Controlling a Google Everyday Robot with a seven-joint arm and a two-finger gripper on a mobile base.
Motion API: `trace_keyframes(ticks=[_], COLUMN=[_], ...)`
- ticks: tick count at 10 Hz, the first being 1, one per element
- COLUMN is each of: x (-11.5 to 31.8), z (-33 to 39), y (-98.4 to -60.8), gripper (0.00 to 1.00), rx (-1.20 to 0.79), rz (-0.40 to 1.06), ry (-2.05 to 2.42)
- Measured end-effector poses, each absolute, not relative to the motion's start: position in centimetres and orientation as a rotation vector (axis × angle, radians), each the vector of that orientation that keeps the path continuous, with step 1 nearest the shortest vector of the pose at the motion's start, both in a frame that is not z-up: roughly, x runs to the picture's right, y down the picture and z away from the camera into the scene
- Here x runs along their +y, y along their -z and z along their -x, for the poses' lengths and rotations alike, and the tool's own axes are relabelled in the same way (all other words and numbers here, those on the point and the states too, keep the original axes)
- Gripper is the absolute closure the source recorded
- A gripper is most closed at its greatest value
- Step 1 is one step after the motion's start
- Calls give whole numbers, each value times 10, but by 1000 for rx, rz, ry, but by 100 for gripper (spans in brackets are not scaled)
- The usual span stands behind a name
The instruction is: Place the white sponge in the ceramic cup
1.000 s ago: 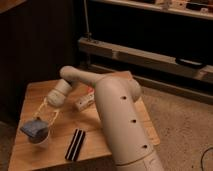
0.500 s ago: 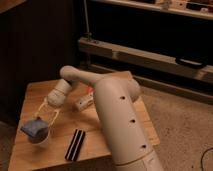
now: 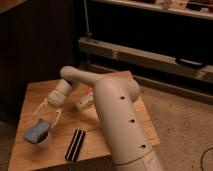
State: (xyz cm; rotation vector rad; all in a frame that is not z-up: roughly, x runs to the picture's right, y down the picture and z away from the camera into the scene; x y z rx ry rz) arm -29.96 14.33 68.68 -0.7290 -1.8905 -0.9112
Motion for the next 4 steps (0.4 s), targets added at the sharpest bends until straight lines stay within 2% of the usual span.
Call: trace_keyframes(ticks=[4], x=[144], z=[300], y=[-686], gripper=[20], rx=[-1919], rz=[732], ry=[925])
